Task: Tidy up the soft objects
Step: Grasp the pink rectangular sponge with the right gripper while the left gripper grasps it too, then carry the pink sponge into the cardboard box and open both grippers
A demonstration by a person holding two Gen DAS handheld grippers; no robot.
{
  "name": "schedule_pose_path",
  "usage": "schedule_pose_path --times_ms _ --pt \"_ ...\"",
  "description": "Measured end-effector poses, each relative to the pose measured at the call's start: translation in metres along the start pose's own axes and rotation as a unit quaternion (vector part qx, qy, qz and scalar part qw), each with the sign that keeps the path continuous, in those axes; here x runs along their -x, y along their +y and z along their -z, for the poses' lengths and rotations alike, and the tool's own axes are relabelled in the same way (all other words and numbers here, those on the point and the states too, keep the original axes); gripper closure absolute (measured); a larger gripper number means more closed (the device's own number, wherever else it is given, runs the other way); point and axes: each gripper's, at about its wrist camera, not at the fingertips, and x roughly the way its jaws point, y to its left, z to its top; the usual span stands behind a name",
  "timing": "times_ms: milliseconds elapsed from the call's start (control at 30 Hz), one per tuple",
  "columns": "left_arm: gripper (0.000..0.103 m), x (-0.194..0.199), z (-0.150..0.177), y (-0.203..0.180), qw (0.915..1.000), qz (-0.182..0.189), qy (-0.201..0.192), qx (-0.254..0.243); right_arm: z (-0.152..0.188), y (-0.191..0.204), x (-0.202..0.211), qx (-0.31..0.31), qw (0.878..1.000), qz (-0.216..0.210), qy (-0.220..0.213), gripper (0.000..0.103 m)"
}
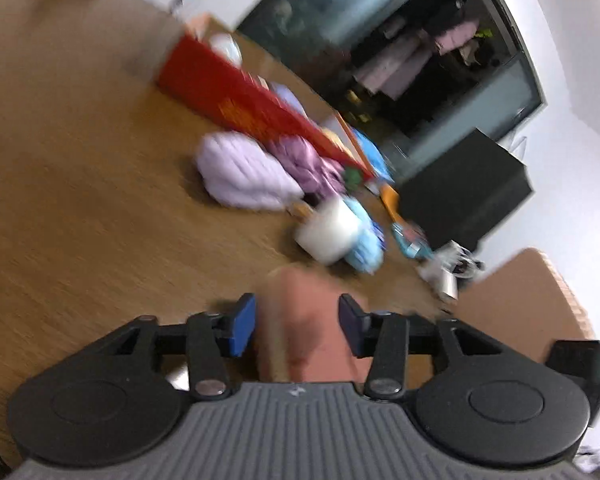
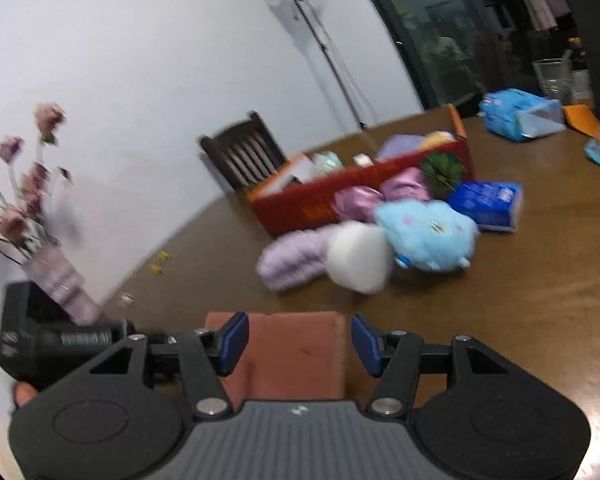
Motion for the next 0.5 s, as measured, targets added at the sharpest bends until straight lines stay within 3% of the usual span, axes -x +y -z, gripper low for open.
schedule_pose_path --times_ms 100,233,367,467,500 --pt "0.029 0.014 -0.003 -0.005 0.9992 -0.004 -0.026 -0.028 0.007 0.002 0.004 0.008 1.000 0.017 -0.005 0.045" --pt "0.031 0.018 0.005 -0.008 0.9989 -0.008 -0.017 -0.042 0.011 -0.002 -0.005 -0.007 1.000 0.028 -0.011 0.042" --pt "0.041 0.021 0.018 -0.014 0.9978 0.003 -0.003 -0.066 0.016 -0.003 -0.021 -0.016 1.000 0.020 -0.007 0.042" --pt "0.061 0.015 0.023 -0.015 0.9968 -0.004 0.005 -0.080 0.020 0.001 -0.030 -0.015 1.000 0.013 -0.006 0.046" --pt "0.064 0.015 0.023 -0.013 0.9968 -0.015 -0.001 -0.078 0.022 0.004 -0.033 -0.013 1.000 0.015 0.004 0.049"
